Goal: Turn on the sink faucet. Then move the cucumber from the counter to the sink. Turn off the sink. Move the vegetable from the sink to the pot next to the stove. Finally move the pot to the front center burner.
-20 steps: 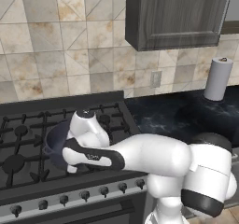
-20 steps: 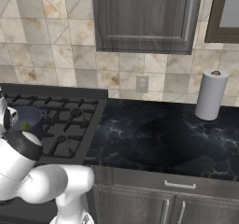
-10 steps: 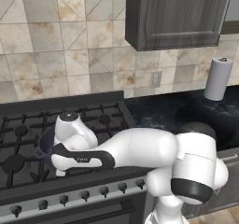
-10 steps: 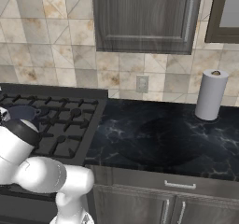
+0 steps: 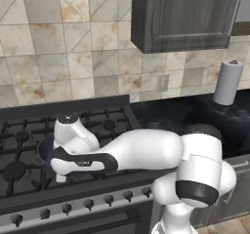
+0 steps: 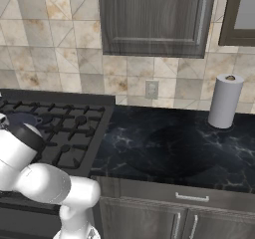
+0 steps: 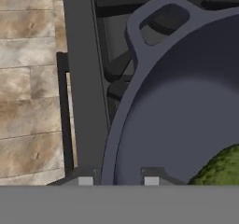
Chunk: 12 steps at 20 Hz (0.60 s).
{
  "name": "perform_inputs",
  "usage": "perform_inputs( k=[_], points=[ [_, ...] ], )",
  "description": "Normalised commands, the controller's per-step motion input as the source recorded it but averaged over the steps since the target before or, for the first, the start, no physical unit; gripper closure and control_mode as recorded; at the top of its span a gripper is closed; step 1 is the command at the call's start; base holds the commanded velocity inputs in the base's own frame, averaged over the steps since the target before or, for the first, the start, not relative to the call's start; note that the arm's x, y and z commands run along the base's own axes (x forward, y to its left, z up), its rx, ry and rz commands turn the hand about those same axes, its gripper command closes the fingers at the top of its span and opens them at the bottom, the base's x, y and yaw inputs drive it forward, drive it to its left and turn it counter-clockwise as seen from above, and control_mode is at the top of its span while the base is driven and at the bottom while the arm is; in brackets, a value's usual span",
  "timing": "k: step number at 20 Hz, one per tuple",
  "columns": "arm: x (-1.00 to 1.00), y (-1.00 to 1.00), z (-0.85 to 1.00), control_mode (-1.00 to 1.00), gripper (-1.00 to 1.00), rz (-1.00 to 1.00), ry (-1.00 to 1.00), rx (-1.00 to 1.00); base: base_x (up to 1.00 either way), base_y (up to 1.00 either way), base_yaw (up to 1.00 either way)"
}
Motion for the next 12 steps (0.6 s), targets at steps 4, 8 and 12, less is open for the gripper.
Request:
perform_inputs(
  k=[4, 8, 12],
  points=[
    [-0.01, -0.12, 0.01, -1.0, -1.0, 0.0, -0.05, 0.07, 0.0, 0.0, 0.0],
    [-0.16, -0.01, 0.28, -1.0, -1.0, 0.0, -0.04, 0.01, 0.0, 0.0, 0.0],
    [-0.33, 0.0, 0.31, -1.0, -1.0, 0.0, -0.02, 0.0, 0.0, 0.0, 0.0]
  ],
)
